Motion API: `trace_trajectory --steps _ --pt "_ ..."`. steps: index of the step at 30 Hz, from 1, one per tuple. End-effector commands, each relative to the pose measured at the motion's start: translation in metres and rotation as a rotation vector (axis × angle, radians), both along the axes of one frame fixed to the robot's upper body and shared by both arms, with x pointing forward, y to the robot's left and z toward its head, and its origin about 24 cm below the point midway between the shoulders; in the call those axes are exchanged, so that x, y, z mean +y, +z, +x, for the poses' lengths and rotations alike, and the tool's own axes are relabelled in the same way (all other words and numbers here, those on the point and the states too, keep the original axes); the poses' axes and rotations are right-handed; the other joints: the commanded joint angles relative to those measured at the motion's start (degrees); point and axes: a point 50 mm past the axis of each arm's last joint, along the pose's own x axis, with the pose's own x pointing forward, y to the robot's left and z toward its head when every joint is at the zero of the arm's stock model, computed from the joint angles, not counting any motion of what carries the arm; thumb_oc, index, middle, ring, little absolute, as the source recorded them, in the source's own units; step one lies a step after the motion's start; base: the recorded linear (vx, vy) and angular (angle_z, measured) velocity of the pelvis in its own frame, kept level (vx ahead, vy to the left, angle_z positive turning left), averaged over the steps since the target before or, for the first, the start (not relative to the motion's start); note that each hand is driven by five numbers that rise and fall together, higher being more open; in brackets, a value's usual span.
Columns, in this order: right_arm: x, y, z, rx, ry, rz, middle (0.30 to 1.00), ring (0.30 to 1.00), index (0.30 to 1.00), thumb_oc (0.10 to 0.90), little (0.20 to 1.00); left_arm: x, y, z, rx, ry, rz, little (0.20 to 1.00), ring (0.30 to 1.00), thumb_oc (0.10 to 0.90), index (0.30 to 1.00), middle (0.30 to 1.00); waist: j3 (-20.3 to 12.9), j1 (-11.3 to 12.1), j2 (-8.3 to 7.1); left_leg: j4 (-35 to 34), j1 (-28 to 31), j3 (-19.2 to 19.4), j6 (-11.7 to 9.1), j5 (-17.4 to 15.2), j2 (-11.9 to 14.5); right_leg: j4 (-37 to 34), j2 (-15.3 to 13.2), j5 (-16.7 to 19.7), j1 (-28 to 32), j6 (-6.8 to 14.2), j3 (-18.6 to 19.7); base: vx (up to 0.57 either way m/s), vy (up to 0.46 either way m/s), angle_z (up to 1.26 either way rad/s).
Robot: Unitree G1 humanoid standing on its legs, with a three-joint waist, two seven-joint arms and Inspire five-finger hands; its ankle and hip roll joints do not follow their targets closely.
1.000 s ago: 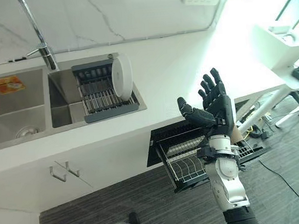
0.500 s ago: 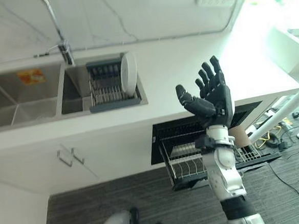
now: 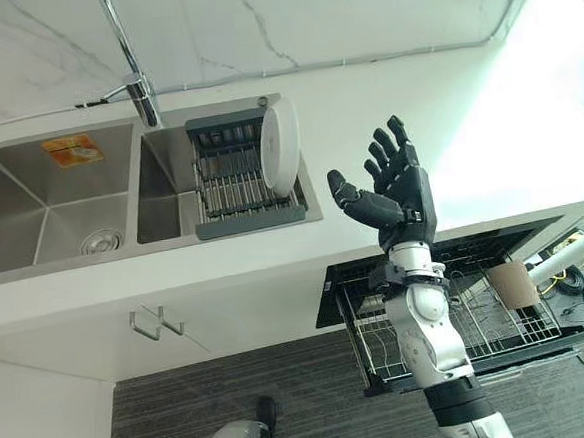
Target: Place the dishes in the dishwasher.
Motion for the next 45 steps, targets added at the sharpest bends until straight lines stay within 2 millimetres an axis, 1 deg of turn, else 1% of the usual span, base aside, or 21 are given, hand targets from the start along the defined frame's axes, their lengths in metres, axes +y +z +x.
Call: trace_trajectory --steps 1,4,7,14,15,17,22,26,27,31,33,39,42,45 --pt "-0.005 0.045 -0.004 -0.234 -0.078 0.018 0.900 0.900 0.900 0.800 0.900 -0.006 -0.007 -0.032 0.093 -0.044 -0.018 0.900 0.900 0.800 0.900 0.900 -3.9 0.4 -0.38 2.2 -1.6 0.2 -4.1 -4.2 2.1 0.3 0.3 3.4 -1.8 3.1 1.1 -0.01 -0.032 0.07" --pt "-0.005 0.050 0.001 -0.255 -0.108 0.029 0.900 0.900 0.900 0.800 0.900 -0.005 -0.007 -0.034 0.103 -0.076 -0.004 0.900 0.900 0.800 0.900 0.900 -3.2 1.3 -0.43 2.2 -2.6 0.2 -4.3 -3.6 2.2 0.3 0.2 3.6 -2.4 3.3 0.7 -0.02 -0.041 0.03" --pt "-0.002 0.057 0.004 -0.260 -0.114 0.024 0.900 0.900 0.900 0.800 0.900 -0.001 -0.005 -0.031 0.104 -0.091 0.006 0.900 0.900 0.800 0.900 0.900 -2.8 1.6 -0.36 2.2 -3.0 -0.2 -4.3 -3.5 2.2 0.3 0.2 3.5 -2.6 3.3 0.5 0.00 -0.028 0.07" --pt "-0.010 0.053 0.010 -0.229 -0.157 0.078 0.900 0.900 0.900 0.800 0.900 -0.001 -0.006 -0.034 0.112 -0.118 0.015 0.900 0.900 0.800 0.900 0.900 -2.8 2.1 -0.40 2.2 -2.7 -0.9 -4.3 -3.6 1.9 0.3 0.2 3.3 -2.2 3.1 0.5 0.05 -0.025 0.04" --pt "-0.010 0.053 0.011 -0.229 -0.160 0.081 0.900 0.900 0.900 0.800 0.900 -0.001 -0.006 -0.033 0.111 -0.124 0.017 0.900 0.900 0.800 0.900 0.900 -2.7 2.2 -0.33 2.2 -2.7 -1.2 -4.3 -3.6 1.8 0.3 0.2 3.4 -2.3 3.1 0.6 0.04 -0.025 0.03" --pt "-0.007 0.062 0.017 -0.237 -0.158 0.088 0.900 0.900 0.900 0.800 0.900 0.001 -0.005 -0.030 0.103 -0.158 0.027 0.900 0.900 0.800 0.900 0.900 -2.2 2.4 -0.06 2.2 -2.8 -2.4 -4.4 -3.6 1.3 0.3 0.5 3.5 -2.9 2.8 1.0 0.04 -0.022 -0.01" --pt "-0.001 0.071 0.022 -0.246 -0.152 0.093 0.900 0.900 0.900 0.800 0.900 0.000 -0.003 -0.021 0.088 -0.234 0.047 0.900 0.900 0.800 0.900 0.900 -1.5 2.5 0.18 2.2 -2.7 -3.4 -4.4 -3.6 0.8 0.3 0.6 3.5 -3.3 2.6 1.4 0.03 -0.006 0.00" --pt "0.001 0.077 0.027 -0.243 -0.142 0.131 0.900 0.900 0.900 0.800 0.900 0.001 -0.003 -0.017 0.084 -0.272 0.055 0.900 0.900 0.800 0.900 0.900 -0.9 2.6 0.24 2.2 -3.0 -3.8 -4.4 -3.5 0.6 0.3 0.5 3.6 -3.5 2.5 1.4 0.02 0.000 0.02" --pt "0.004 0.082 0.030 -0.247 -0.140 0.127 0.900 0.900 0.900 0.800 0.900 0.002 -0.002 -0.014 0.086 -0.303 0.063 0.900 0.900 0.800 0.900 0.900 -0.3 2.7 0.37 2.2 -3.1 -3.9 -4.3 -3.4 0.4 0.3 0.4 3.8 -3.7 2.4 1.3 0.00 0.000 0.00" --pt "0.007 0.088 0.034 -0.251 -0.133 0.132 0.900 0.900 0.900 0.800 0.900 0.005 0.000 -0.008 0.074 -0.343 0.101 0.900 0.900 0.800 0.900 0.900 0.8 2.7 0.71 2.2 -3.5 -4.1 -4.2 -3.3 0.2 0.3 0.2 4.1 -4.3 2.4 1.4 -0.01 0.027 0.08" --pt "0.008 0.095 0.038 -0.255 -0.129 0.122 0.900 0.900 0.900 0.800 0.900 0.005 0.002 -0.001 0.053 -0.380 0.125 0.900 0.900 0.800 0.900 0.900 1.6 2.9 1.02 2.2 -3.7 -4.3 -4.2 -3.3 0.0 0.3 0.0 4.3 -4.6 2.4 1.4 -0.02 0.047 0.03" --pt "0.010 0.098 0.042 -0.247 -0.111 0.134 0.900 0.900 0.900 0.800 0.900 0.004 0.003 0.003 0.043 -0.374 0.120 0.900 0.900 0.800 0.900 0.900 2.4 3.3 1.47 2.2 -3.8 -4.8 -4.0 -3.3 -0.6 0.3 -0.4 4.6 -4.7 2.6 1.1 0.01 0.027 0.06" --pt "0.013 0.106 0.045 -0.262 -0.093 0.123 0.900 0.900 0.900 0.800 0.900 0.004 0.003 0.004 0.034 -0.337 0.087 0.900 0.900 0.800 0.900 0.900 3.2 3.5 2.18 2.2 -3.9 -5.0 -3.8 -3.2 -1.0 0.3 -0.9 4.9 -4.8 2.6 0.9 0.02 0.045 0.05" --pt "0.017 0.114 0.045 -0.286 -0.088 0.112 0.900 0.900 0.900 0.800 0.900 0.006 0.004 0.005 0.027 -0.354 0.099 0.900 0.900 0.800 0.900 0.900 3.8 3.6 2.58 2.2 -4.1 -5.3 -3.6 -3.1 -1.4 0.3 -1.2 5.1 -4.9 2.8 0.9 0.01 0.033 0.13"
